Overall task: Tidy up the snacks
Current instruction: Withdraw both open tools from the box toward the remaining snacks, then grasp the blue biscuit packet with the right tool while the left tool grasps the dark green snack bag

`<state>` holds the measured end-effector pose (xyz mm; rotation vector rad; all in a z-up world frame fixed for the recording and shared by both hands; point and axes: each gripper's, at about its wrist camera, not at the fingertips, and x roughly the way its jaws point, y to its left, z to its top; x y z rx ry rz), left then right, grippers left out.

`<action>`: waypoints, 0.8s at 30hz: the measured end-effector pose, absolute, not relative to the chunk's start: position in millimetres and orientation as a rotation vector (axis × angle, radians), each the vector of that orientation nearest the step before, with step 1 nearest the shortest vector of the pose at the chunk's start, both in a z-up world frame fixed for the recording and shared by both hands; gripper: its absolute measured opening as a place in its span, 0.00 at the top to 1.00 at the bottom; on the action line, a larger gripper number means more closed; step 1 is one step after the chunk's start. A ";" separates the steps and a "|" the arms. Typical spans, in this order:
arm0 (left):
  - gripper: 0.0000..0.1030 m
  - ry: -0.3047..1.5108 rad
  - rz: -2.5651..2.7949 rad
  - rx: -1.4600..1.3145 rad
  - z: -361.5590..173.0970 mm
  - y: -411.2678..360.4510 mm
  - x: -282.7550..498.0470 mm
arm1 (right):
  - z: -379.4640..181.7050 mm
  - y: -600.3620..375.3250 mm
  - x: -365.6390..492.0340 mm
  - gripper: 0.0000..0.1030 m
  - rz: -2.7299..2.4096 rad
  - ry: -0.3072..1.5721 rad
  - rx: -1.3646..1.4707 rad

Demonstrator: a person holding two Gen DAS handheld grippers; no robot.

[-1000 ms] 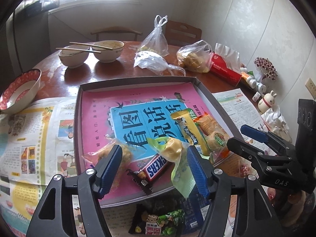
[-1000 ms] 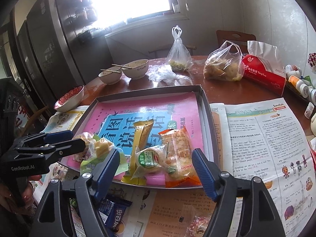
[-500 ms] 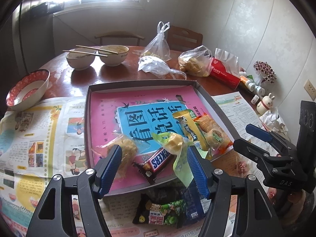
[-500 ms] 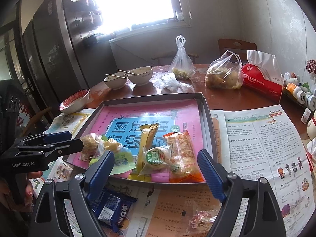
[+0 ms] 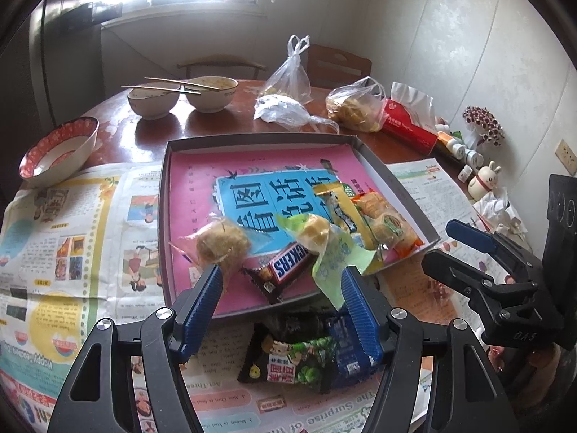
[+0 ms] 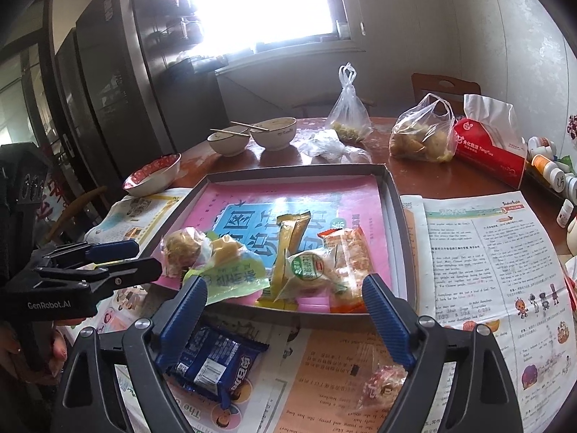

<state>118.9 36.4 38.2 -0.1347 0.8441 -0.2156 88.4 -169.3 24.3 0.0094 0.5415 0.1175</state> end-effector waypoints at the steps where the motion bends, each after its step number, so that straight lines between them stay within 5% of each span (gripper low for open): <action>1: 0.32 0.844 -0.218 -0.134 37.9 36.0 118.2 | 23.6 -168.9 86.9 0.13 0.122 0.541 0.008; 24: 0.32 0.877 -0.216 -0.138 17.1 43.1 99.3 | 3.0 -148.5 80.3 0.10 0.186 0.587 -0.059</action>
